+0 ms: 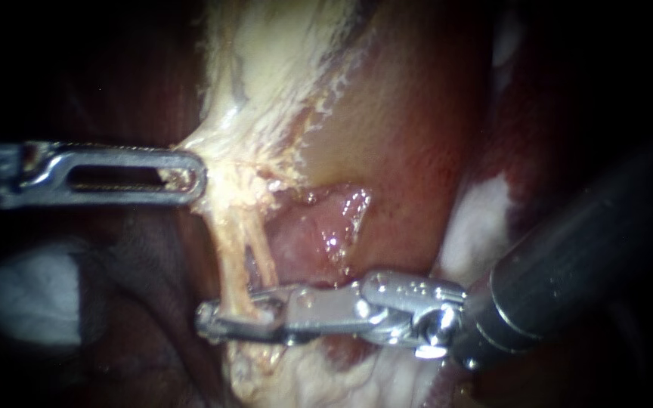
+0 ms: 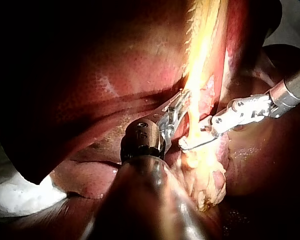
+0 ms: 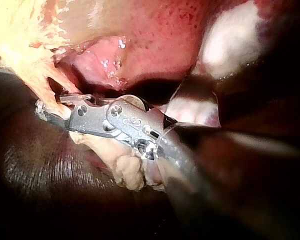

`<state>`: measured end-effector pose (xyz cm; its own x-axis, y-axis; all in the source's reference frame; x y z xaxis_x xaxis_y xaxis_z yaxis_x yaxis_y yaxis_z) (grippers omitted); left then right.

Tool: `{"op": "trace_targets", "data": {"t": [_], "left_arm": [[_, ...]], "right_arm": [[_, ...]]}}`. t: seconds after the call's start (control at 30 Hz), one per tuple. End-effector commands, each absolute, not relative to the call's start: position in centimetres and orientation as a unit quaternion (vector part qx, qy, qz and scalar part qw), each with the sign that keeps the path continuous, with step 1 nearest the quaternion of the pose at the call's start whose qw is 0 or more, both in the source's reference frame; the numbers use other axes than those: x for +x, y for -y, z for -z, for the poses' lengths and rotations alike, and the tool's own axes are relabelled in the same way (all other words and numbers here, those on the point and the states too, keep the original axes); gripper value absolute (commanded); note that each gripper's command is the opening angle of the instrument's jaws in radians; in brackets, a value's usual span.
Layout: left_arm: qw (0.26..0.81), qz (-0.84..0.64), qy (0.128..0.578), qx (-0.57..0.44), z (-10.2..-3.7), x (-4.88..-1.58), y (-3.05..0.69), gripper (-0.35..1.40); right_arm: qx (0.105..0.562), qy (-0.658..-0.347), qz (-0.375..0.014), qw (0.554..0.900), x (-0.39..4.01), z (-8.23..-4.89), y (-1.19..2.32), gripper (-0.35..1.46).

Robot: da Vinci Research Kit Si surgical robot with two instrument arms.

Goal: Going back second clip left tube

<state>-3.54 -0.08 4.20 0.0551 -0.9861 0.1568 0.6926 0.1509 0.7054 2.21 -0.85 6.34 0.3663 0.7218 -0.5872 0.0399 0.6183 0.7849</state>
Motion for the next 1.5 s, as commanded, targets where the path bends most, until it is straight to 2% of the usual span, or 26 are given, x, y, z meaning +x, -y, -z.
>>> {"op": "trace_targets", "data": {"t": [0.03,0.2,0.3,0.37,0.43,0.63,1.0,1.5], "left_arm": [[0.689,0.609,0.318,0.231,-4.2,-3.53,0.08,-0.35],[0.689,0.609,0.318,0.231,-4.2,-3.53,0.08,-0.35],[0.689,0.609,0.318,0.231,-4.2,-3.54,0.08,-0.35],[0.689,0.61,0.318,0.231,-4.2,-3.54,0.09,-0.35],[0.689,0.61,0.318,0.23,-4.2,-3.54,0.09,-0.35],[0.688,0.61,0.318,0.23,-4.18,-3.55,0.1,-0.35],[0.688,0.612,0.318,0.227,-4.15,-3.58,0.12,-0.35],[0.688,0.611,0.318,0.227,-4.17,-3.57,0.13,-0.35]], "right_arm": [[0.371,-0.514,-0.23,0.739,2.21,-6.34,0.85,-0.35],[0.387,-0.511,-0.227,0.733,2.22,-6.33,0.86,-0.35],[0.388,-0.51,-0.227,0.733,2.28,-6.31,0.85,0.23],[0.377,-0.517,-0.224,0.736,2.34,-6.31,0.84,0.4],[0.362,-0.533,-0.211,0.735,2.41,-6.32,0.83,0.49],[0.328,-0.576,-0.187,0.725,2.55,-6.35,0.8,0.58],[0.285,-0.604,-0.156,0.728,2.55,-6.48,0.69,0.6],[0.264,-0.624,-0.102,0.728,1.62,-6.12,0.46,0.59]]}}
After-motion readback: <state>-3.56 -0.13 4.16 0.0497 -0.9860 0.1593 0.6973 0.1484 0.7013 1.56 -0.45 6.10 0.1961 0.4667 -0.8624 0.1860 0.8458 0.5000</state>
